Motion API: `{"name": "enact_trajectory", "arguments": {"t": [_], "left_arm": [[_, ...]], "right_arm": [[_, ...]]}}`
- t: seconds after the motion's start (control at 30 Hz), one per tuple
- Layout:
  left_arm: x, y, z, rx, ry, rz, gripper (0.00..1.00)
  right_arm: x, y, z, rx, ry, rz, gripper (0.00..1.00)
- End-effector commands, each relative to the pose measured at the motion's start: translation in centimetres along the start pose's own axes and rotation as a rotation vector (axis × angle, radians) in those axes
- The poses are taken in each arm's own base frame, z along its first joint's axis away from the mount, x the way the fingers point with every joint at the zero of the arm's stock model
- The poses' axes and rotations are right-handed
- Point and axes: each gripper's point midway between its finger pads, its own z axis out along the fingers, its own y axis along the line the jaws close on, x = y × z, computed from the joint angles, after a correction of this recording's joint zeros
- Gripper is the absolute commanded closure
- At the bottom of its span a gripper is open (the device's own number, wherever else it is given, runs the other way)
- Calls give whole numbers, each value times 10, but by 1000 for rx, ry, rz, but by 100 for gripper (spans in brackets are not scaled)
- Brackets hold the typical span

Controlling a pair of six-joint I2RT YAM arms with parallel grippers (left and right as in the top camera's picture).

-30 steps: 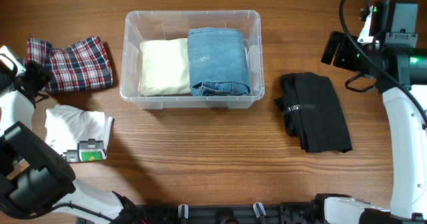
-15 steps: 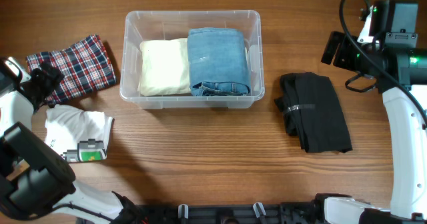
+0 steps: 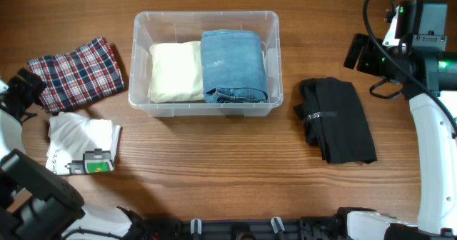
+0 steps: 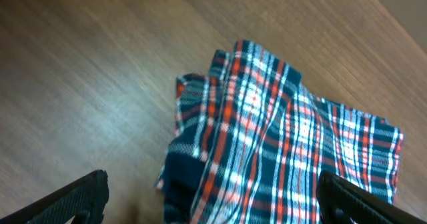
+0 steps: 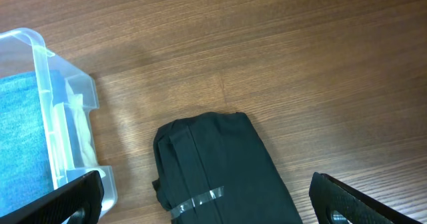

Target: Pack container

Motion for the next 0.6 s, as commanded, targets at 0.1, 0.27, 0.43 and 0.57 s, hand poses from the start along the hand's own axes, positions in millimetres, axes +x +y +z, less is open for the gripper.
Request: {"name": "enact_trajectory", "arguments": {"t": [0.1, 0.27, 0.43, 0.57], "left_arm": [[32, 6, 50, 68, 88, 7, 0], [51, 10, 74, 92, 135, -8, 0], [68, 17, 91, 89, 173, -21, 0], [68, 10, 92, 131, 174, -23, 20]], "right_arm": [[1, -4, 4, 21, 9, -10, 0], [1, -4, 4, 21, 9, -11, 0], [1, -4, 4, 21, 9, -11, 0], [1, -4, 4, 21, 9, -11, 0]]}}
